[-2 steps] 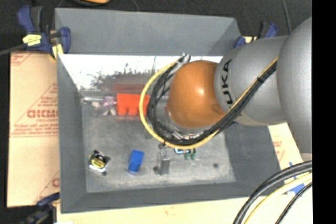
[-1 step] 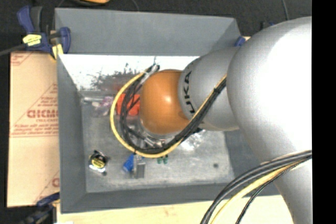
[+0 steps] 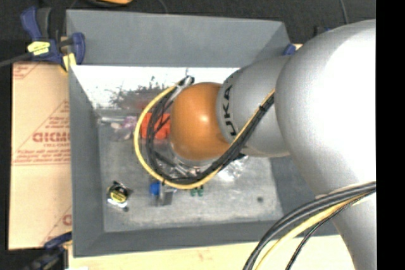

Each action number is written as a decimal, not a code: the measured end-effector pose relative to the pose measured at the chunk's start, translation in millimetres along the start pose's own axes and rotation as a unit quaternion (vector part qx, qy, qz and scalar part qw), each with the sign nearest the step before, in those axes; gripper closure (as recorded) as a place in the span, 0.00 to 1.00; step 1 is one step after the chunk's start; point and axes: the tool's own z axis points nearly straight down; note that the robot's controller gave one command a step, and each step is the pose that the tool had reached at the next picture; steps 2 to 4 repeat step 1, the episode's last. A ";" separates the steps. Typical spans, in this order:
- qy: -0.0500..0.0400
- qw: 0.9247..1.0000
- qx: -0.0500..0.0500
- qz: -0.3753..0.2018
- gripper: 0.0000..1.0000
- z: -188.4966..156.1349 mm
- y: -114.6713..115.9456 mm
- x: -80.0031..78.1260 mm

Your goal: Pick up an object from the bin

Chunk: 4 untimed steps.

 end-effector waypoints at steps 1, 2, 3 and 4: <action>-0.004 1.000 0.001 0.000 1.00 -150.7 -5.1 -3.5; -0.004 1.000 0.001 0.000 1.00 -150.7 -5.1 -3.5; -0.004 1.000 0.001 0.000 1.00 -150.7 -5.1 -3.5; -0.004 1.000 0.001 0.000 1.00 -150.7 -5.1 -3.5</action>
Offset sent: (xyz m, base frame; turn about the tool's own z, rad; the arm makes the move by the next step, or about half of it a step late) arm 0.0006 -0.0044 0.1455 -0.0036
